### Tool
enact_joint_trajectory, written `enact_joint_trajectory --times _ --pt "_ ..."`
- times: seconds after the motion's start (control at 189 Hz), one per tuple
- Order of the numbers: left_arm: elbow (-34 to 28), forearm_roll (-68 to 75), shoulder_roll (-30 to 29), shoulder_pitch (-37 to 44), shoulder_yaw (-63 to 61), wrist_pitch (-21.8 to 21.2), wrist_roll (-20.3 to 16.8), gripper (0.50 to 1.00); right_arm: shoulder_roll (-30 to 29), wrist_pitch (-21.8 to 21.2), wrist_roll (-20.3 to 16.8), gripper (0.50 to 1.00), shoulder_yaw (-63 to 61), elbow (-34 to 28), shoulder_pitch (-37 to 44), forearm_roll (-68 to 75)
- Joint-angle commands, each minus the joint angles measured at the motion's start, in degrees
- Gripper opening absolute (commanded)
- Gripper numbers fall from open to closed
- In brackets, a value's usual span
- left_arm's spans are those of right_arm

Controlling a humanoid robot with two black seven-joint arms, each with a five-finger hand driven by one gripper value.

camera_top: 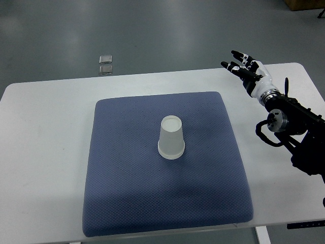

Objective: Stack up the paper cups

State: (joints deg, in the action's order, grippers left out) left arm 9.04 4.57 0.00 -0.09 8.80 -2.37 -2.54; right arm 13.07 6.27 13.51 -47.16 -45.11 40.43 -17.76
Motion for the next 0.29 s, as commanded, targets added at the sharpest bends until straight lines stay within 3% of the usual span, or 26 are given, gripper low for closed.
enact_joint_trajectory --times 0.0,0.28 --pt "0.0 0.0 0.0 0.0 0.0 0.0 0.0 1.0 -1.0 -0.2 0.0 0.919 -2.7 -0.1 -0.4 0.0" --pt "0.0 0.0 0.0 0.0 0.0 0.0 0.0 1.0 -2.3 -0.5 0.1 0.919 -3.9 -0.8 -1.6 -0.2"
